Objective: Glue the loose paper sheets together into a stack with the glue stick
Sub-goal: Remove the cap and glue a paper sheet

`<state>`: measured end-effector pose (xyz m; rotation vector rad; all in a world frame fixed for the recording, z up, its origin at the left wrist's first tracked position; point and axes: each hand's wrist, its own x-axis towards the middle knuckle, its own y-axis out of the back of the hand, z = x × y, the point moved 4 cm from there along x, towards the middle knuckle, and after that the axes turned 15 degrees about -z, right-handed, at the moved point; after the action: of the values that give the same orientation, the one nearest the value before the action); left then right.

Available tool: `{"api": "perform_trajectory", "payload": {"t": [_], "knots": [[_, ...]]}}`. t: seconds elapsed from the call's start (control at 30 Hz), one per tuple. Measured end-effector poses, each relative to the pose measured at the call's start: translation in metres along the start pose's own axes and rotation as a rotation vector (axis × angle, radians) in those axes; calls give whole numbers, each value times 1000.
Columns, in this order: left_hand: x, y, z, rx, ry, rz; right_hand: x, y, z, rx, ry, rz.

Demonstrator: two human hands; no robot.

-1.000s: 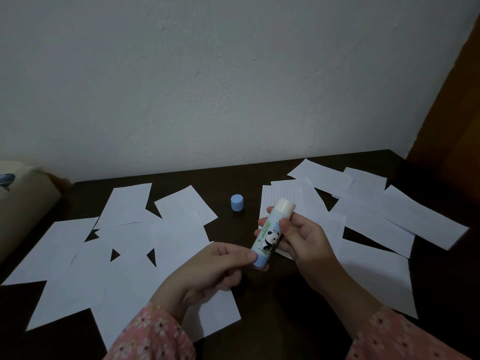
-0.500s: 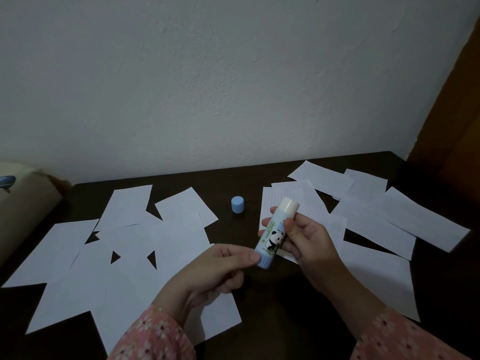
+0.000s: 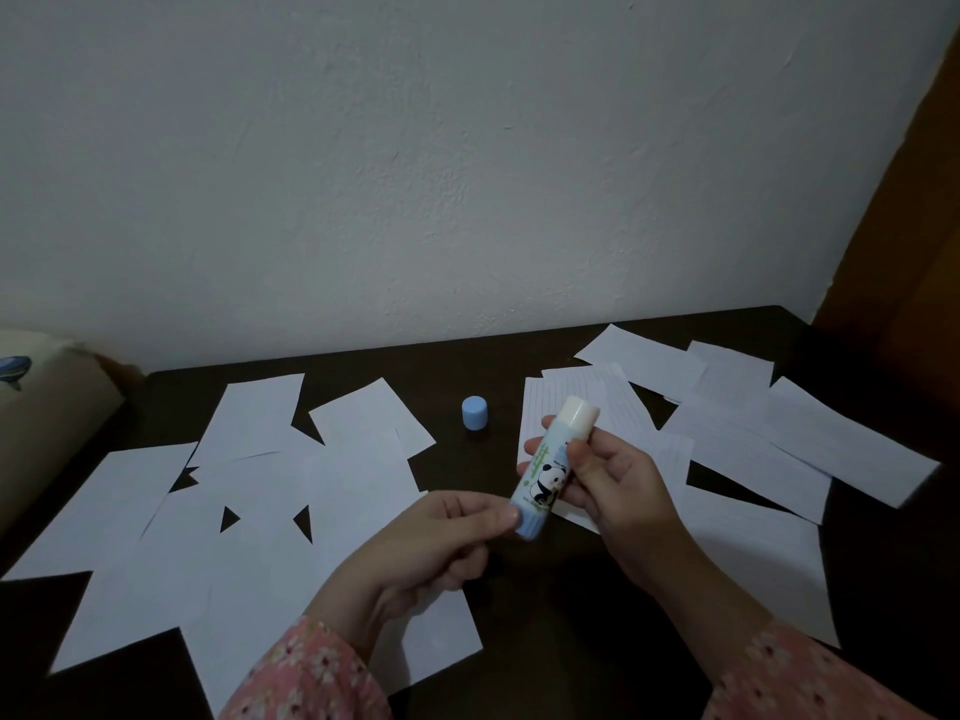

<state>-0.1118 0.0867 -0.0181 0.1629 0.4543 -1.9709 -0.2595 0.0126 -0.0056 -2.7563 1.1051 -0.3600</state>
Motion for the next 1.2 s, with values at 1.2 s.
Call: {"api": "perform_trajectory", "payload": {"t": [1.2], "knots": [[7, 7, -4, -37, 17, 139, 1, 0, 5, -26, -51, 52]]}}
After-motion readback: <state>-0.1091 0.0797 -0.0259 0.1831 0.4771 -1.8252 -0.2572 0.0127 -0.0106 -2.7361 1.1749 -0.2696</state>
